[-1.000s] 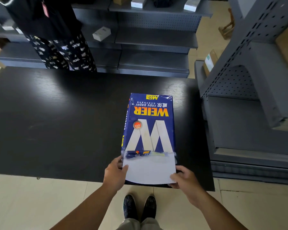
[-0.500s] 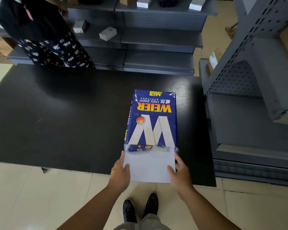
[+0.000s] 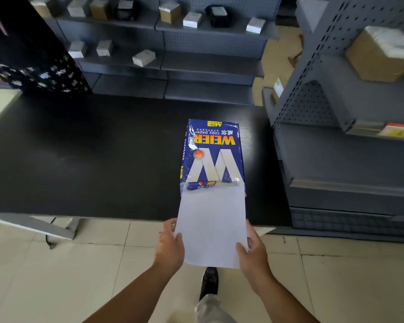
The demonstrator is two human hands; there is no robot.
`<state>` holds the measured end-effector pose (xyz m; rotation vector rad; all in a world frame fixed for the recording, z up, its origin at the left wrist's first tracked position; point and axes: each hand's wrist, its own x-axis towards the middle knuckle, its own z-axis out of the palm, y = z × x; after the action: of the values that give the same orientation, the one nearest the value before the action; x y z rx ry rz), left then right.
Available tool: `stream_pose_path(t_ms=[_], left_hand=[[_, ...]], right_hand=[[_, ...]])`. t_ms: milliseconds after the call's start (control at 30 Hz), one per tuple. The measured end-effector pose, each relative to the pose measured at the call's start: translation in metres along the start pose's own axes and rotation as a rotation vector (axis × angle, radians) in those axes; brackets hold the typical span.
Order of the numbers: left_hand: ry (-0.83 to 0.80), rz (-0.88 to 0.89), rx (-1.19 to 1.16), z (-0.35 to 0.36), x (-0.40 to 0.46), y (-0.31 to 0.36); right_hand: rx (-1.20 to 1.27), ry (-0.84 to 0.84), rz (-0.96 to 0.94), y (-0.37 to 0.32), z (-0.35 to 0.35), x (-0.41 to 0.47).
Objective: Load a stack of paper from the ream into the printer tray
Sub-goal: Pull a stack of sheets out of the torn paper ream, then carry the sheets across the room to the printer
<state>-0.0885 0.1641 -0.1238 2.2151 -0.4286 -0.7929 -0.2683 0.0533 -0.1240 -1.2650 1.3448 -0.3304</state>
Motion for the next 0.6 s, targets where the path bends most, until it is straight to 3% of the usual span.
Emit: stream_pose_path(t_ms=[200,400,600], left_hand=[[-0.052,0.193,0.079,-0.019,-0.055,-0.027],[-0.035,0.146,-0.042,-0.048,-0.108,-0.053],[0.147,0.078,-0.142,-0.098,-0.141,-0.078]], right_hand=[[0.009,0.014,-0.055,0.020,0.005,-0.068],[-0.061,-0.031,-0.103,0.026,0.011,-0.113],[-0.205,-0.186,-0.202,0.015,0.058,-0.116]])
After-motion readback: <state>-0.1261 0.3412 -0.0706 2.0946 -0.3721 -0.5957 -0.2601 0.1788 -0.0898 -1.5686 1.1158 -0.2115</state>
